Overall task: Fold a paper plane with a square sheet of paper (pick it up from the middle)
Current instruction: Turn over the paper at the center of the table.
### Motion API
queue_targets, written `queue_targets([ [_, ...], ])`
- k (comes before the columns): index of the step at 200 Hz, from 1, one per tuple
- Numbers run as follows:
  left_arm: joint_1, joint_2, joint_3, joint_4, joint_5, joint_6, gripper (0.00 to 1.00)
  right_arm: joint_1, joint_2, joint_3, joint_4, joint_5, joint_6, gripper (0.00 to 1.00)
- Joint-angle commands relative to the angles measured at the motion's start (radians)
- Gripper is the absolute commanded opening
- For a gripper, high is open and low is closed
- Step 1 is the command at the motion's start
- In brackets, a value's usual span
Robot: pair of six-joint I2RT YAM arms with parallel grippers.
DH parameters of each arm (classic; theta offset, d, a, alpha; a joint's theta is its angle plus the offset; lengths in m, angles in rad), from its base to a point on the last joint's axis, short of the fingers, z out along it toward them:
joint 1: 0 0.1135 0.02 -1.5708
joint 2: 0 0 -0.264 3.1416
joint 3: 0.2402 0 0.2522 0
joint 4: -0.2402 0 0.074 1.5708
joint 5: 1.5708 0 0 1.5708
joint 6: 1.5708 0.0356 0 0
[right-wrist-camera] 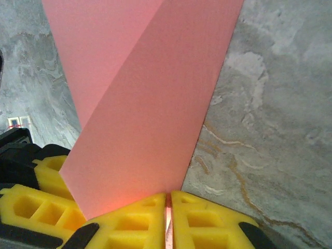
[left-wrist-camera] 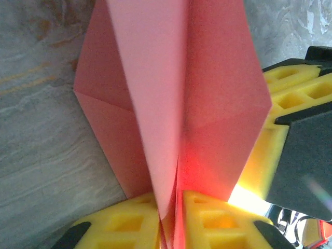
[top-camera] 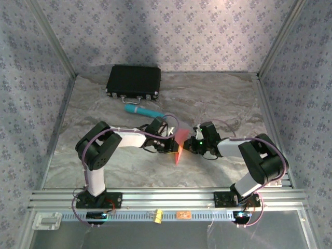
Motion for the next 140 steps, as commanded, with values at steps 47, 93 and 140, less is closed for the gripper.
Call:
queue_targets([
  [47,-0.012,-0.134,-0.001,-0.104,-0.217,-0.004,0.02,-0.030,-0.125,-0.031,-0.115,0.095,-0.007,0.12],
  [93,-0.078,-0.186,0.131,-0.504,-0.628,0.005,0.01,-0.032,-0.210,-0.026,-0.178,0.153,-0.001,0.13],
  [140,-0.110,-0.132,0.210,-0.639,-0.698,0.001,0.00,-0.018,-0.224,-0.010,-0.194,0.156,0.005,0.13],
])
